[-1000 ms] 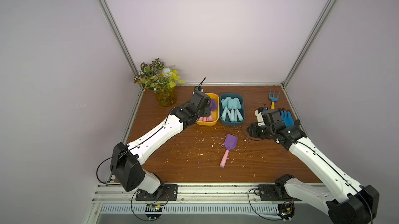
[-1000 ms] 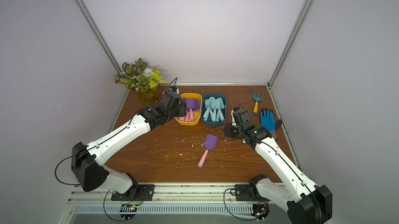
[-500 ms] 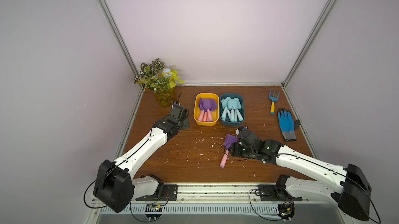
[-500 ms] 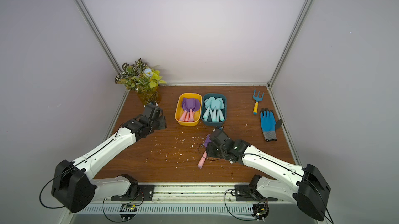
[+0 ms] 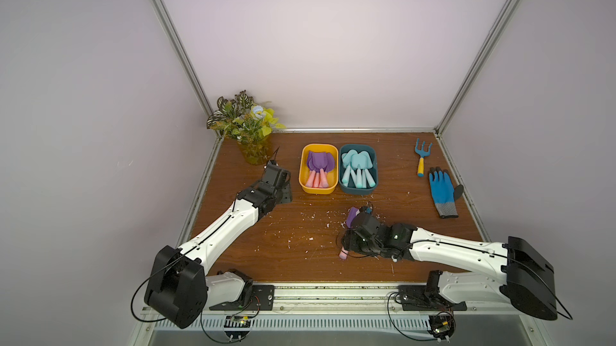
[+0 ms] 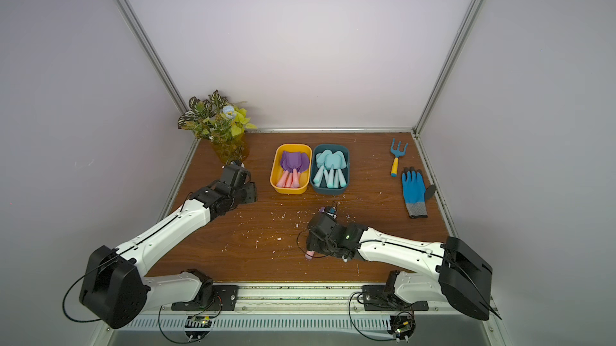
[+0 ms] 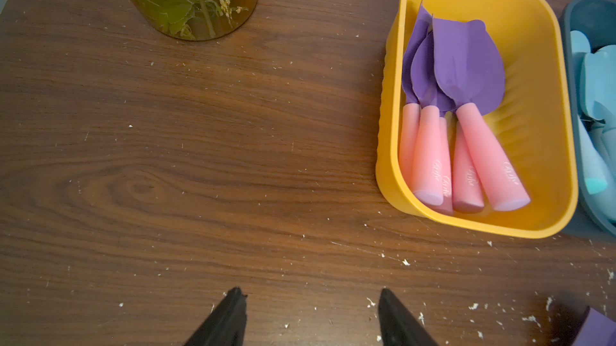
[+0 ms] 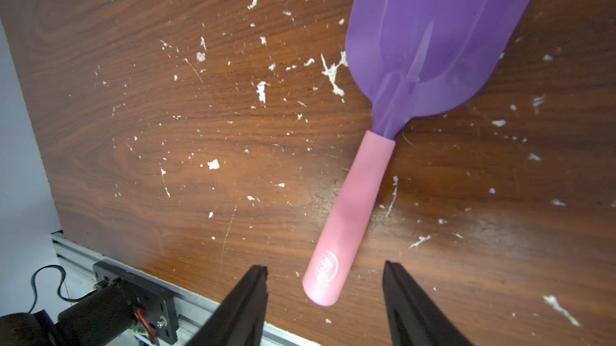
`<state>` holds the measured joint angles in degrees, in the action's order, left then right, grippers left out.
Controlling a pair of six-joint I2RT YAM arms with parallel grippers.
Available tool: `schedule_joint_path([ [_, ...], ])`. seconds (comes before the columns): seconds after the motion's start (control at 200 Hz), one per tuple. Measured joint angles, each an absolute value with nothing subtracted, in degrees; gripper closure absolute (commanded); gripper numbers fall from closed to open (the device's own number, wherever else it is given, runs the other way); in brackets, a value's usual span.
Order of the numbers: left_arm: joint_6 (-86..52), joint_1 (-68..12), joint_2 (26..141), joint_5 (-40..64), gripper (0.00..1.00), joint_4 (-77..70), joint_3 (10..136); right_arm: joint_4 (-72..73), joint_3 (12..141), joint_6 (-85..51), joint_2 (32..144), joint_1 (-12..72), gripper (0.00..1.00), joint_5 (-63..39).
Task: Sort the small shovels by color and place them into the storage box
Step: Pick up the shovel from the center of the board.
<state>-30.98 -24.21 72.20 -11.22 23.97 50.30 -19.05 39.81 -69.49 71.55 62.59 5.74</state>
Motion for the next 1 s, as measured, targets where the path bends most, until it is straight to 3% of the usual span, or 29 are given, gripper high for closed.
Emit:
schedule_joint_path([
  [0.68,-30.98,-23.18,71.83,-9.04,0.35,22.79,49.52,-16.99,40.21,-72.49,80.77,63.48,0.43,5.48],
  [0.996,-30.98,-22.76,71.61,-8.82,0.35,22.41,49.52,-16.05,40.86,-72.82,83.18,64.18,0.55,5.21],
])
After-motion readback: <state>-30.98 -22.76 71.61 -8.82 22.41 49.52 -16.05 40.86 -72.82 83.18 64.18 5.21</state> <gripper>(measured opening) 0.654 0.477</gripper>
